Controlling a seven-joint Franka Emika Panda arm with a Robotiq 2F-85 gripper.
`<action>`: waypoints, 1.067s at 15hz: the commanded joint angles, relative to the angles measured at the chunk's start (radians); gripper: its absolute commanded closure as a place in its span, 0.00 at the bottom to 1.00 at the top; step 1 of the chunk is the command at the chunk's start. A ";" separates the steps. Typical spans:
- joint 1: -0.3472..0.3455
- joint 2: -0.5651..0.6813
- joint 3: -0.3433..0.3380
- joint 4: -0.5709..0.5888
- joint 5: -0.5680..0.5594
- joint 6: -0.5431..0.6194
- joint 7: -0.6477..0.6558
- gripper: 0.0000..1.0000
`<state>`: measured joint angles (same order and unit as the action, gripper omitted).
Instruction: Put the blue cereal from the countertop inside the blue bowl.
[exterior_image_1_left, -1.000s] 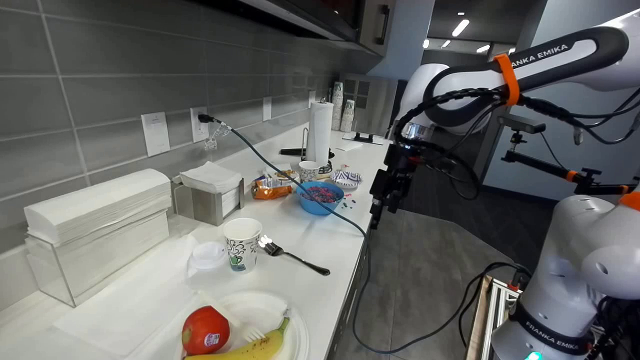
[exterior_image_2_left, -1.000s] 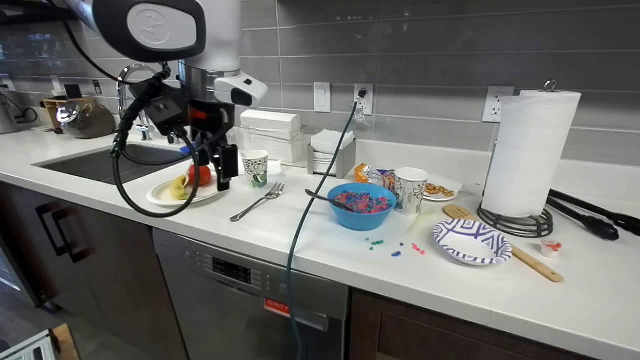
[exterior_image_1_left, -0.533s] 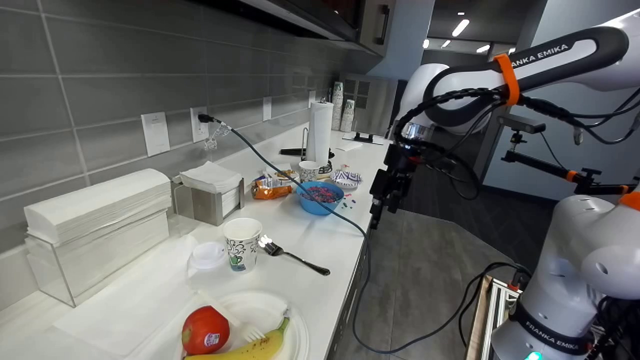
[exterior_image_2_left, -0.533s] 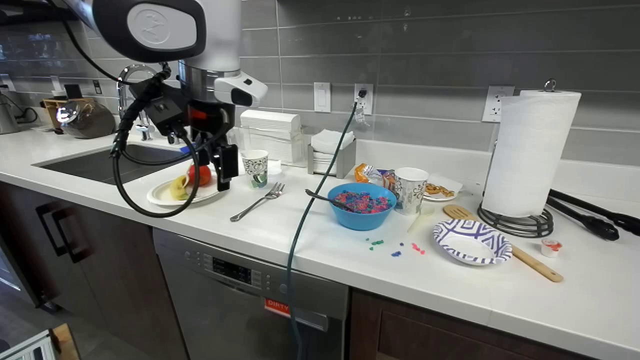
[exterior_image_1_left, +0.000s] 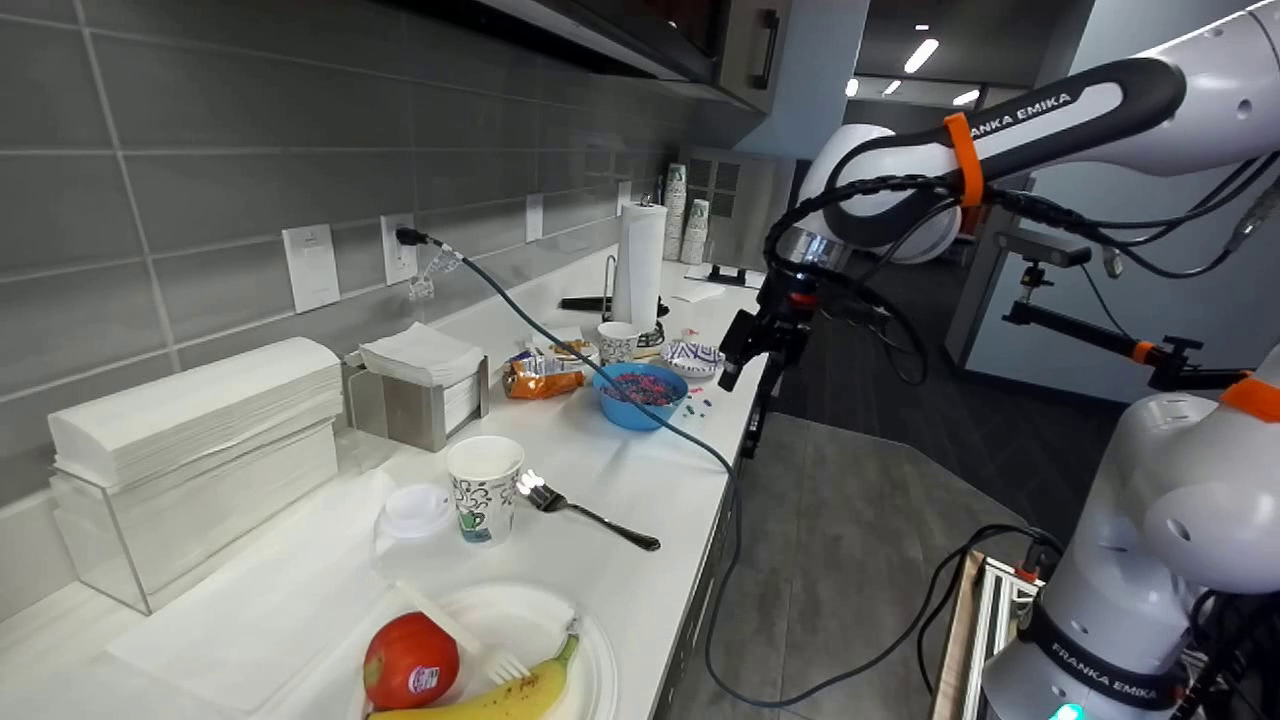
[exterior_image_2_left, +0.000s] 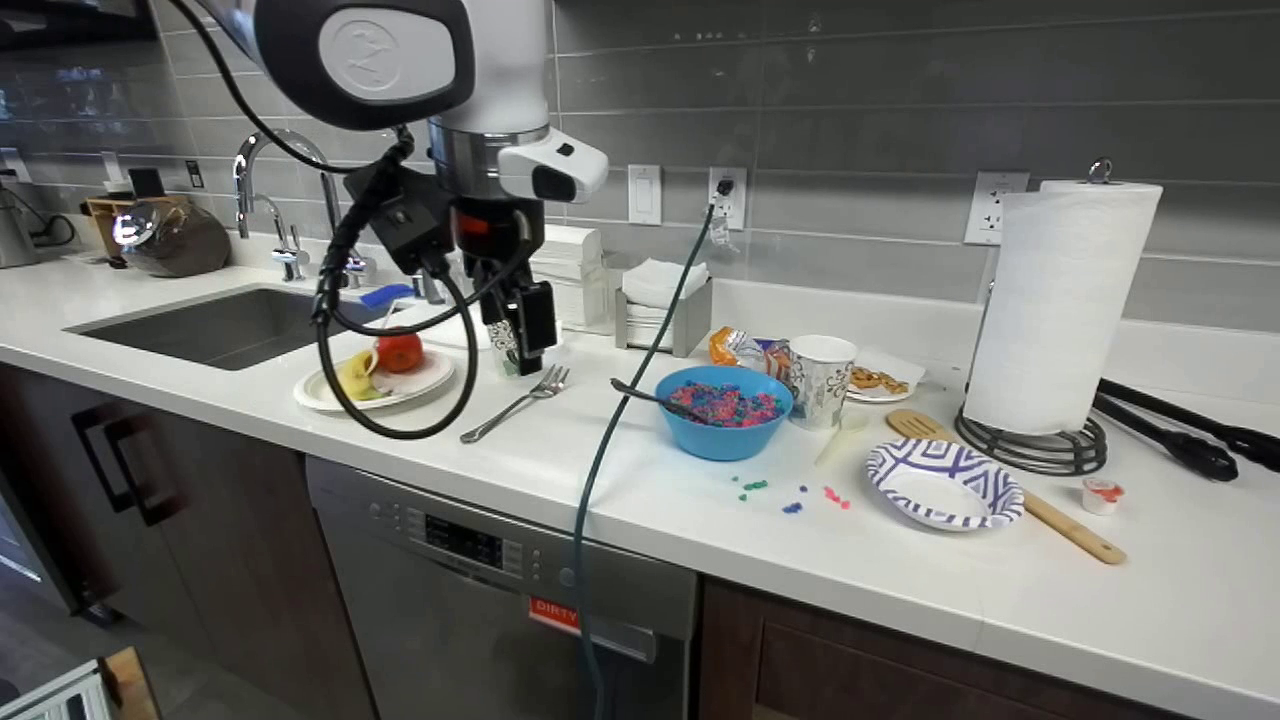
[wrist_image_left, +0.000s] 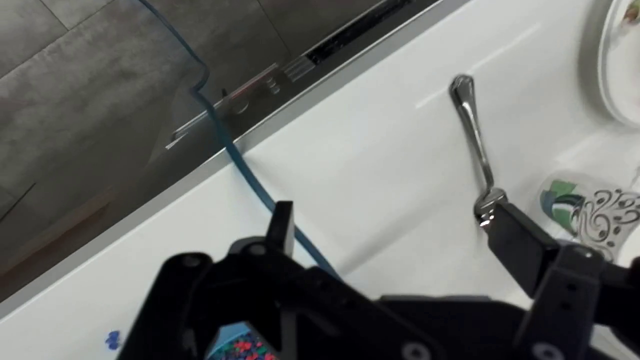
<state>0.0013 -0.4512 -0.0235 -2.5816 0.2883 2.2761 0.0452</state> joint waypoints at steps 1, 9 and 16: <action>-0.045 0.119 -0.016 0.086 -0.085 0.020 0.000 0.00; -0.096 0.397 -0.106 0.282 -0.169 0.101 -0.184 0.00; -0.108 0.439 -0.112 0.303 -0.148 0.100 -0.197 0.00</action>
<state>-0.0987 -0.0124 -0.1428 -2.2795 0.1405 2.3773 -0.1521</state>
